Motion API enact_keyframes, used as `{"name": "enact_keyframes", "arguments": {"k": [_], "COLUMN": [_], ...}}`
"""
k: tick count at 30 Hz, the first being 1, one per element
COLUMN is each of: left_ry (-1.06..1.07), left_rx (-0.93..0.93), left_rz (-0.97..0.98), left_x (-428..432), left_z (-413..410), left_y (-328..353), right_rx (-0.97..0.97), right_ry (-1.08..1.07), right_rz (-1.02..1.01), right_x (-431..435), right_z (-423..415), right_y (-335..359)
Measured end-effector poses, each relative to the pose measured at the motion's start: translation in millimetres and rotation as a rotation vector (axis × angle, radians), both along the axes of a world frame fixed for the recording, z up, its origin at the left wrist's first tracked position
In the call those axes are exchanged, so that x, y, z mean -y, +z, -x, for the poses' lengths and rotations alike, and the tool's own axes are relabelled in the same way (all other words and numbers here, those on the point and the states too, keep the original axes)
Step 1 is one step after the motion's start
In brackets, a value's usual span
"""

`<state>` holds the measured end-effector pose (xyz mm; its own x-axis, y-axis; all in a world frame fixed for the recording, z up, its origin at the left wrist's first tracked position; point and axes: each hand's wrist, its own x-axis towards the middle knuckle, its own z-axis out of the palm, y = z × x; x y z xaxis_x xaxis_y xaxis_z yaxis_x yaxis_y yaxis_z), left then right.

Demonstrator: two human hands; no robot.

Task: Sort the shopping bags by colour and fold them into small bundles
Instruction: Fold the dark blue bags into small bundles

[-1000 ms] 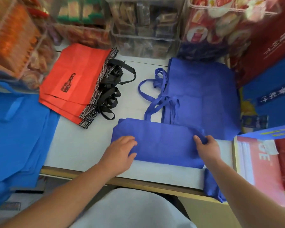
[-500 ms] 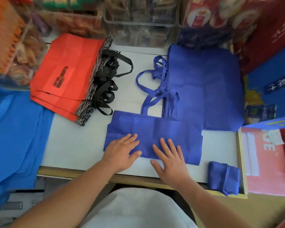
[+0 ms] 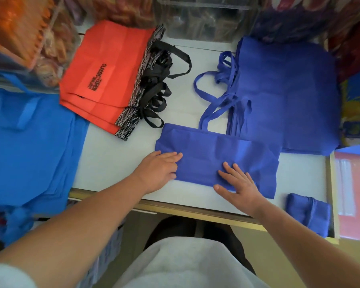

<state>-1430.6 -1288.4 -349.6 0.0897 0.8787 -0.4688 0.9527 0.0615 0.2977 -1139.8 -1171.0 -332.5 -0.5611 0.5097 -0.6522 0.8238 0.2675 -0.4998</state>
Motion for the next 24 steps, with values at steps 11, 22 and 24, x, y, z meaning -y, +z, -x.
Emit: {"name": "enact_keyframes", "arguments": {"k": [11,22,24], "left_ry": [0.195,0.383,0.413], "left_rx": [0.247,0.354,0.341], "left_rz": [-0.173,0.225,0.240], "left_x": [19.5,16.4,23.7], "left_z": [-4.6,-11.5,-9.6], "left_y": [-12.9,45.3,51.6], "right_rx": [-0.014,0.051,0.053], "right_ry": [-0.059,0.134,0.162], "right_rz": [0.115,-0.297,-0.178], "right_x": [5.8,9.6,-3.1], "right_z": [-2.0,-0.9,-4.1], "right_y": [4.3,11.0,24.0]}}
